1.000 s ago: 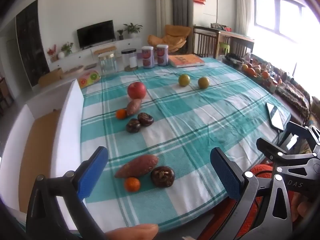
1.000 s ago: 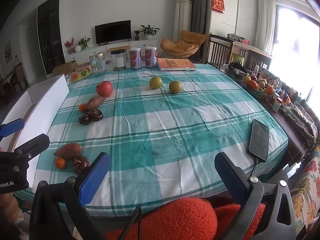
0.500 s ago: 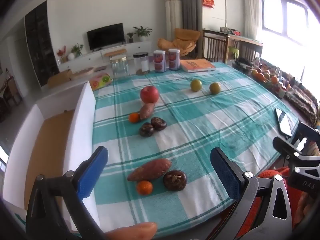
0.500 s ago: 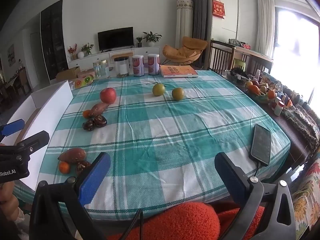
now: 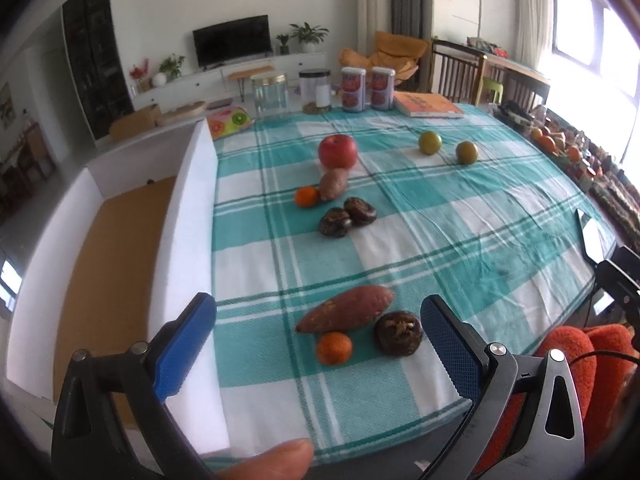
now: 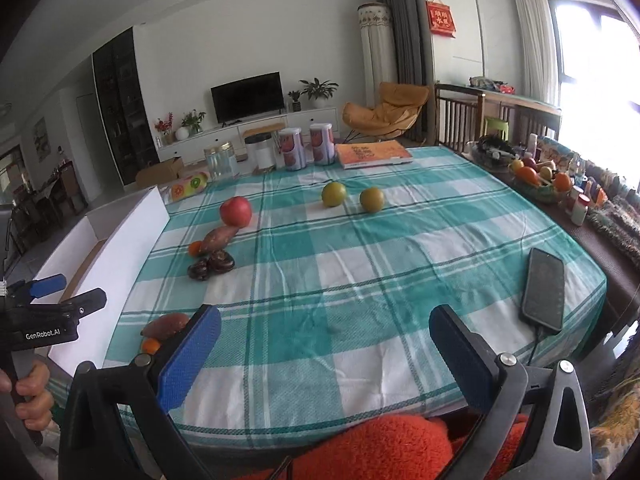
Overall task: Organize fruits
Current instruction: 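Move the right tool toward the dark brown round fruit beside the sweet potato, then close the right tool on the dark brown round fruit and lift it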
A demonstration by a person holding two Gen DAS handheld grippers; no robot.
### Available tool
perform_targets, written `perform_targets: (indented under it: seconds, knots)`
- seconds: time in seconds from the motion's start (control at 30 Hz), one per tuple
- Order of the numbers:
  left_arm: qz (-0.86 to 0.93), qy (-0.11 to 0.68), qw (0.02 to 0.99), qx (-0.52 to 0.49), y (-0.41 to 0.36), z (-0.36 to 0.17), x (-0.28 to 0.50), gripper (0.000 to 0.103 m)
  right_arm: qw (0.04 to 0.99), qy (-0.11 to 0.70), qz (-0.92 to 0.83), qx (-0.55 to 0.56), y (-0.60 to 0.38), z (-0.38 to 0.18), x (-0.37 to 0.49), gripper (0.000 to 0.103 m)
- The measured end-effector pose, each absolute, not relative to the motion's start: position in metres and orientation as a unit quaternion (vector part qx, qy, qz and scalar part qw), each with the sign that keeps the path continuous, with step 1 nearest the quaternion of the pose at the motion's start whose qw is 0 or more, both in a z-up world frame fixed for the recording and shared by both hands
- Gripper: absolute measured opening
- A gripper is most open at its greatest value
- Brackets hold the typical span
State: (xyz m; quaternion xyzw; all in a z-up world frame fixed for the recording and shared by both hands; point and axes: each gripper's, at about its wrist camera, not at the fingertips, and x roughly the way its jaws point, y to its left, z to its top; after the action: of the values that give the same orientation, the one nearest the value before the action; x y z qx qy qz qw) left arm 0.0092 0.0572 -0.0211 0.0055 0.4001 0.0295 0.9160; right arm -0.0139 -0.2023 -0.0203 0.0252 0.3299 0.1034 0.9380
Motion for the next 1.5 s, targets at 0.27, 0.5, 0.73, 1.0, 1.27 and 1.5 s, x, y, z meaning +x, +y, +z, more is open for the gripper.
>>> perform_targets:
  seconds: [0.27,0.5,0.73,1.0,1.27,1.5]
  knots:
    - [-0.002,0.42,0.907,0.016,0.052,-0.033,0.007,0.102,0.914,0.376,0.148,0.01,-0.168,-0.05,-0.01,0.103]
    - [0.017,0.439,0.898,-0.007,0.06,-0.044,0.013,0.102,0.909,0.39,0.146,0.01,-0.165,-0.055,-0.008,0.103]
    - [0.027,0.442,0.896,-0.004,0.064,-0.048,0.016,0.102,0.905,0.396,0.155,-0.002,-0.153,-0.059,-0.007,0.103]
    - [0.029,0.441,0.897,0.013,0.063,-0.049,0.016,0.102,0.894,0.409,0.183,-0.014,-0.14,-0.07,-0.008,0.103]
    - [0.042,0.439,0.897,0.036,0.064,-0.048,0.016,0.102,0.864,0.447,0.232,0.008,-0.123,-0.087,0.005,0.103]
    - [0.052,0.437,0.897,0.044,0.067,-0.049,0.016,0.102,0.864,0.445,0.235,0.004,-0.12,-0.089,0.001,0.097]
